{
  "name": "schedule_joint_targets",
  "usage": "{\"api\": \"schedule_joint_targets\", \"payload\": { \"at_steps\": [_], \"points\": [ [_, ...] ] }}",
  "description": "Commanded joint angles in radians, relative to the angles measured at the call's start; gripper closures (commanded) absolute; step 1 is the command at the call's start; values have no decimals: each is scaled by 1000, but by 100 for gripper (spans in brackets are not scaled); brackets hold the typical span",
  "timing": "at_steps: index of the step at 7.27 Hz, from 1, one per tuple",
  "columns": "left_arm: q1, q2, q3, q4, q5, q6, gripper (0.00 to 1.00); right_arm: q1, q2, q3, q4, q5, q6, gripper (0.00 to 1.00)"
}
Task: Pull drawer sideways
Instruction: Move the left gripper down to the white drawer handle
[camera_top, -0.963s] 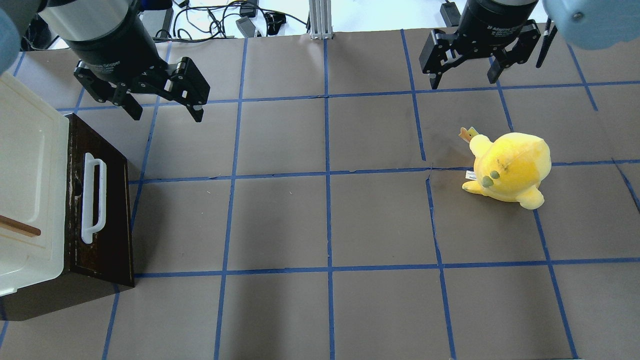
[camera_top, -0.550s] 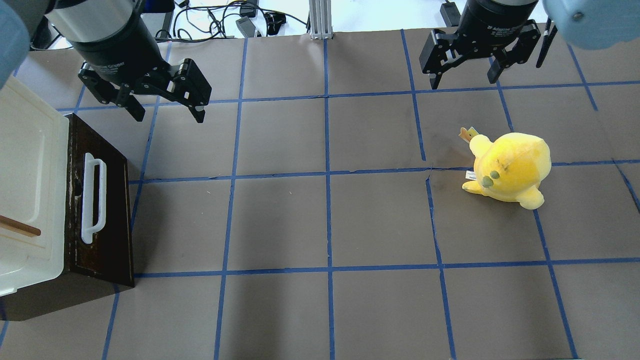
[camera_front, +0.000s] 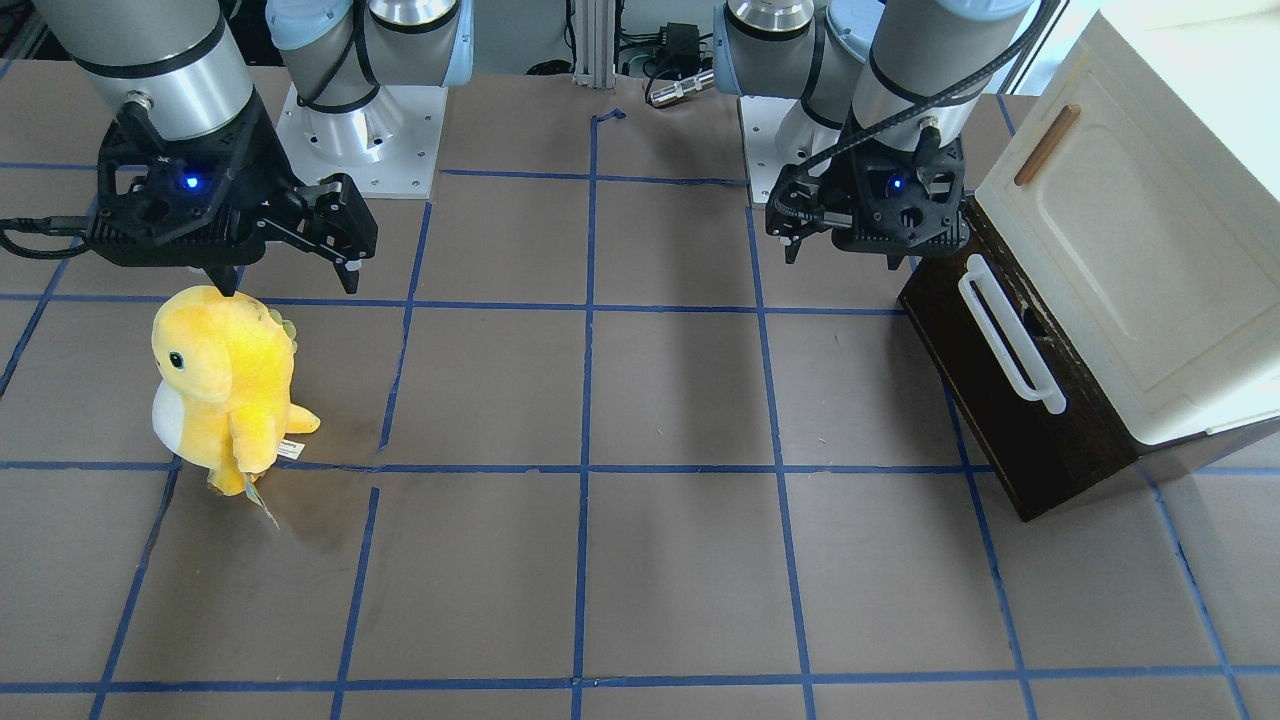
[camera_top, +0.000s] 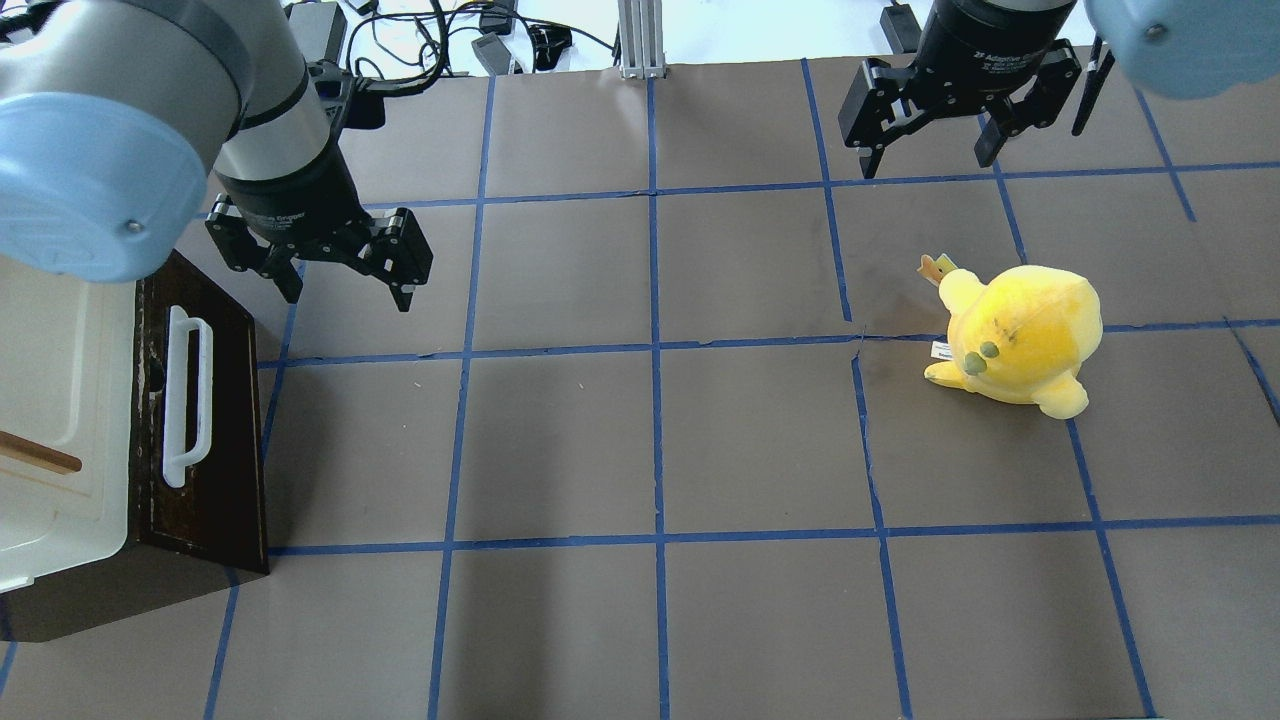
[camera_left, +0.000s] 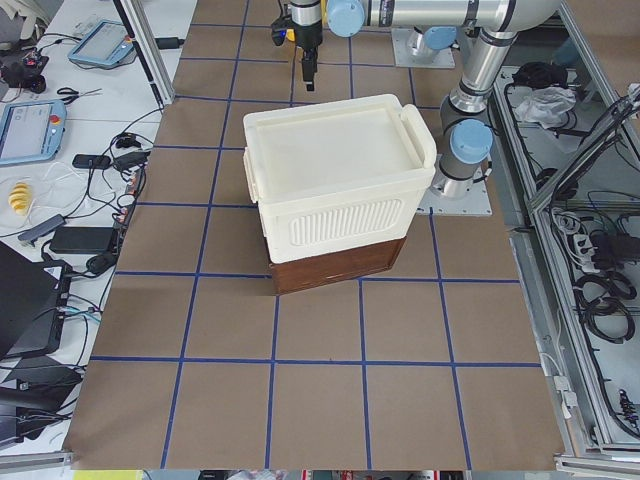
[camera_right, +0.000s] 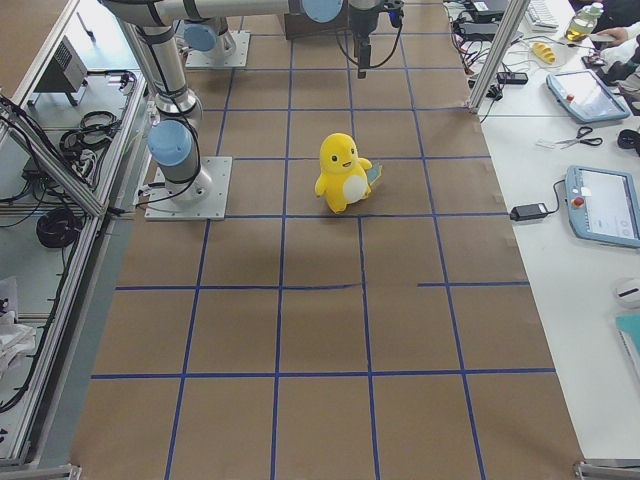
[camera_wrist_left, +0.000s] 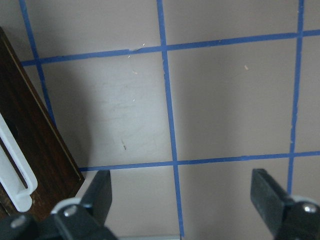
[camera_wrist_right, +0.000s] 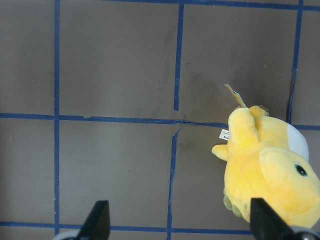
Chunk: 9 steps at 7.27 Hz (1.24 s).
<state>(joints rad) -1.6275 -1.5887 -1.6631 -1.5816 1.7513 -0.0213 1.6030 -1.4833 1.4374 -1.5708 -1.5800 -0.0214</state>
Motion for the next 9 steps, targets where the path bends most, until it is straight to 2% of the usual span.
{"api": "schedule_joint_targets", "payload": {
  "at_steps": [1, 2, 3, 4, 5, 7, 8, 9],
  "points": [
    [0, -37, -113, 55, 182, -55, 0, 0, 0, 0, 0, 0, 0, 0],
    [0, -69, -171, 146, 229, -72, 0, 0, 0, 0, 0, 0, 0, 0],
    [0, -123, -178, 153, 369, -168, 0, 0, 0, 0, 0, 0, 0, 0],
    [-15, -167, -178, 147, 501, -218, 0, 0, 0, 0, 0, 0, 0, 0],
    [-20, -204, -187, 144, 578, -245, 0, 0, 0, 0, 0, 0, 0, 0],
    [-63, -264, -248, 140, 846, -297, 0, 0, 0, 0, 0, 0, 0, 0],
    [-74, -295, -250, 83, 937, -313, 0, 0, 0, 0, 0, 0, 0, 0],
    [-75, -319, -253, 34, 977, -363, 0, 0, 0, 0, 0, 0, 0, 0]
  ]
}}
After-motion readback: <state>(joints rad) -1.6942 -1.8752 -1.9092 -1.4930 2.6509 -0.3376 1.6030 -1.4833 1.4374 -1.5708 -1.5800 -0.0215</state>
